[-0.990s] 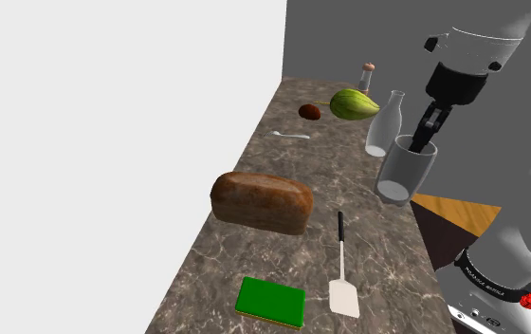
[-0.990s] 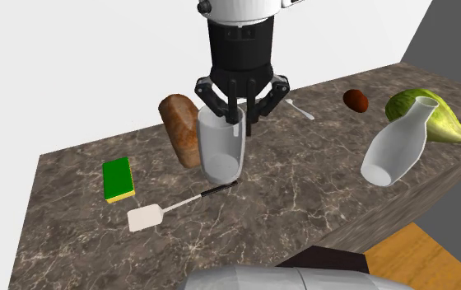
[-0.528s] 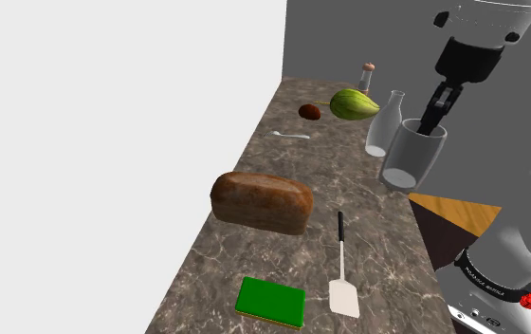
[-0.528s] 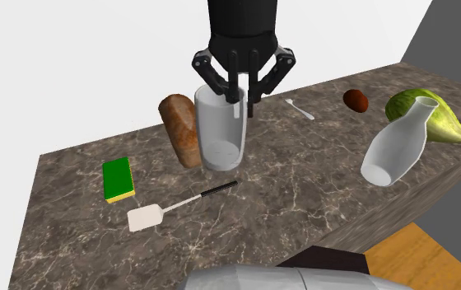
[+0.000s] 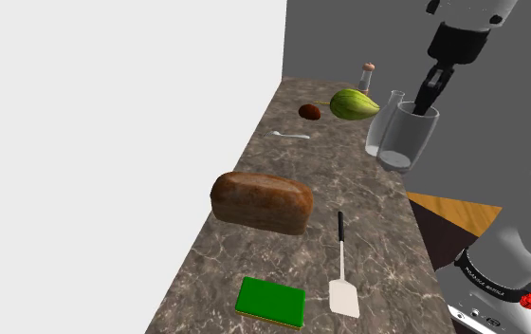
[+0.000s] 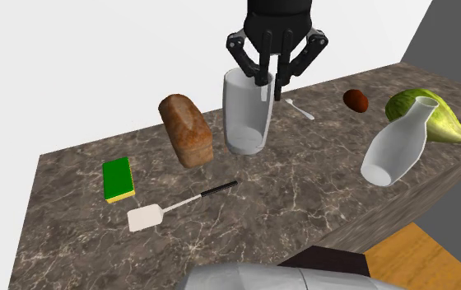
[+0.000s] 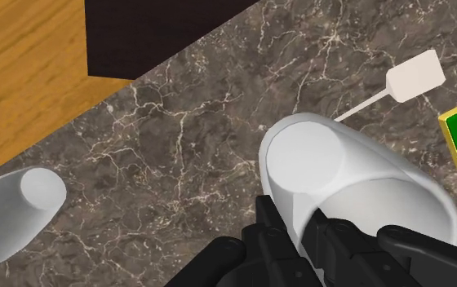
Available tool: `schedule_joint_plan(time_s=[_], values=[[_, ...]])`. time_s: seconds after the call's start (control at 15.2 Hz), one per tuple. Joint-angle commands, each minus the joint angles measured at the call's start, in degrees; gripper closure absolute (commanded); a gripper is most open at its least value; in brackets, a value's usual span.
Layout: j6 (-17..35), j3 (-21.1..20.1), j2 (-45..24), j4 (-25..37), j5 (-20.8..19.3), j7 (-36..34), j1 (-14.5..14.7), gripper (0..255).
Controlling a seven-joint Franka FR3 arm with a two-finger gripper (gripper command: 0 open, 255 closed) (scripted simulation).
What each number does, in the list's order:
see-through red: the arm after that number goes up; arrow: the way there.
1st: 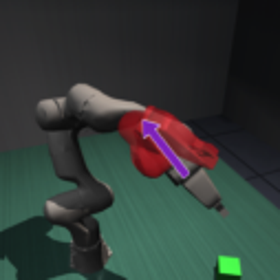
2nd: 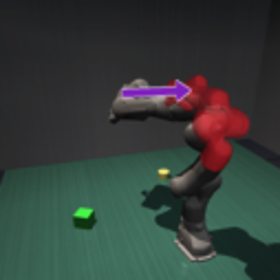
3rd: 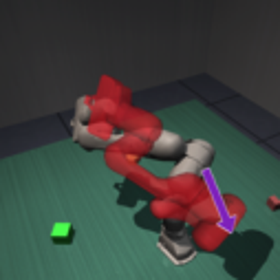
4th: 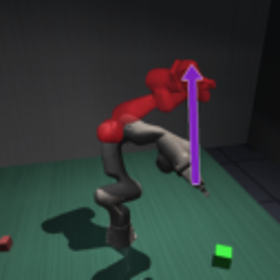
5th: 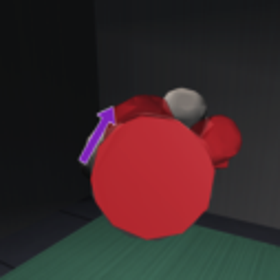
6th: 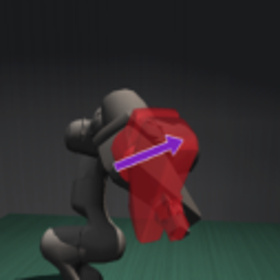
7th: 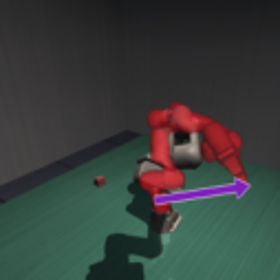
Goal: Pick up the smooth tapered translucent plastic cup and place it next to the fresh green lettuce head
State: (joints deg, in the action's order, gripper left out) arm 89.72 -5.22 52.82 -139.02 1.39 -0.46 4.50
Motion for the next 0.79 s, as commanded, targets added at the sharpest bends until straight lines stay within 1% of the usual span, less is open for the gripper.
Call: schedule_joint_plan(time_s=[0.0, 0.4, 0.73], values=[[1.18, 2.45, -2.20, 1.09, -1.92, 2.53, -0.99, 255], [5.27, 8.89, -10.59, 5.70, -6.10, 9.14, -3.23, 255], [8.12, 13.92, -18.66, 11.35, -8.16, 14.47, -4.41, 255]])
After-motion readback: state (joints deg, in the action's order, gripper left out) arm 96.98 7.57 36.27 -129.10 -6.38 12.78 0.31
